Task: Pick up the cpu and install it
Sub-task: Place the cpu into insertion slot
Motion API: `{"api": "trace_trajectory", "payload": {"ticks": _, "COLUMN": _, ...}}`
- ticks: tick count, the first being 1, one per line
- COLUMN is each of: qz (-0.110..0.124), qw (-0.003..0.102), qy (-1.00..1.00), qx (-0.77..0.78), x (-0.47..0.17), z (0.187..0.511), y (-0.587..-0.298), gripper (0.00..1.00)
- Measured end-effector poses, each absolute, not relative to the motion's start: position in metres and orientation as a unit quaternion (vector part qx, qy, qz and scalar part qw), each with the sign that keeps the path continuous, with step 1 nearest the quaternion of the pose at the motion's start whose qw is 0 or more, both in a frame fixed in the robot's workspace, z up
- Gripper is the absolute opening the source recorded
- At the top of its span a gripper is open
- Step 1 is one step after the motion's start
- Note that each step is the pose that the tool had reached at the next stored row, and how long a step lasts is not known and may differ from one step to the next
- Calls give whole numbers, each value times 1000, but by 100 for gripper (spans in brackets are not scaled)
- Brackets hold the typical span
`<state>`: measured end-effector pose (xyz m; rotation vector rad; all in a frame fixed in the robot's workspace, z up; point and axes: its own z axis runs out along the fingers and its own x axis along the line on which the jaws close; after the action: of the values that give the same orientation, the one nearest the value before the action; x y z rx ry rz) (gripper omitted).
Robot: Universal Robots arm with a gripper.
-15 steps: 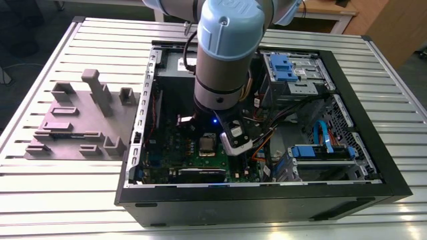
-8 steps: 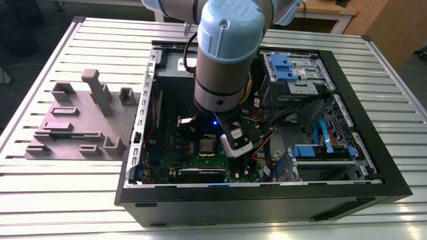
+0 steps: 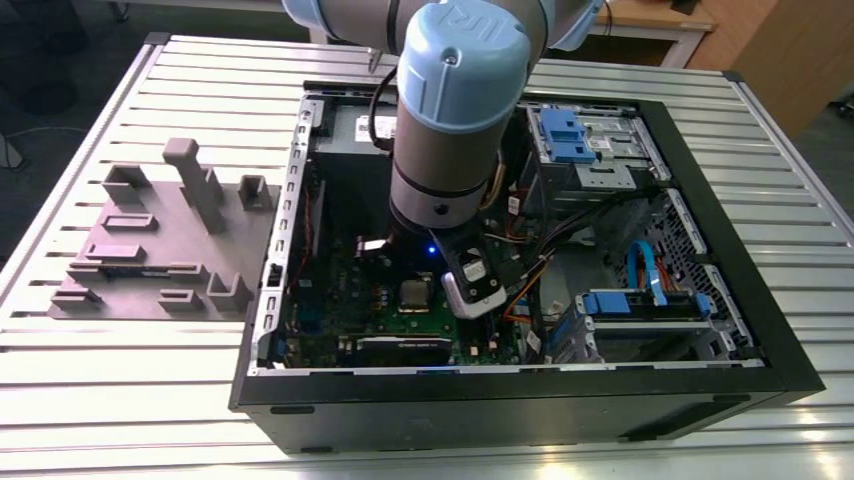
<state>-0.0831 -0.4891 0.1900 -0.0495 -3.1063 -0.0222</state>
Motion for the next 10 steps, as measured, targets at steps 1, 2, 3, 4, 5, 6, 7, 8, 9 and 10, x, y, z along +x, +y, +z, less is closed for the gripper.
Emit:
{"api": "trace_trajectory", "payload": {"ticks": 1, "qz": -7, "qw": 17, "qy": -1000, "qx": -16, "x": -83, "z": 190, "y": -489, "gripper": 47}}
{"api": "trace_trajectory", "payload": {"ticks": 2, "qz": -7, "qw": 17, "qy": -1000, "qx": -16, "x": -83, "z": 190, "y": -489, "gripper": 47}}
{"api": "trace_trajectory", "payload": {"ticks": 3, "qz": -7, "qw": 17, "qy": -1000, "qx": -16, "x": -83, "z": 190, "y": -489, "gripper": 47}}
{"api": "trace_trajectory", "payload": {"ticks": 4, "qz": -7, "qw": 17, "qy": -1000, "qx": -16, "x": -83, "z": 189, "y": -489, "gripper": 47}}
{"api": "trace_trajectory", "payload": {"ticks": 5, "qz": -7, "qw": 17, "qy": -1000, "qx": -16, "x": -83, "z": 189, "y": -489, "gripper": 47}}
{"api": "trace_trajectory", "payload": {"ticks": 6, "qz": -6, "qw": 17, "qy": -1000, "qx": -16, "x": -83, "z": 189, "y": -489, "gripper": 47}}
{"api": "trace_trajectory", "payload": {"ticks": 7, "qz": -6, "qw": 17, "qy": -1000, "qx": -16, "x": -83, "z": 189, "y": -489, "gripper": 47}}
{"api": "trace_trajectory", "payload": {"ticks": 8, "qz": -6, "qw": 17, "qy": -1000, "qx": -16, "x": -83, "z": 189, "y": -489, "gripper": 47}}
{"api": "trace_trajectory", "payload": {"ticks": 9, "qz": -6, "qw": 17, "qy": -1000, "qx": -16, "x": -83, "z": 189, "y": -489, "gripper": 47}}
{"api": "trace_trajectory", "payload": {"ticks": 10, "qz": -6, "qw": 17, "qy": -1000, "qx": -16, "x": -83, "z": 189, "y": -490, "gripper": 47}}
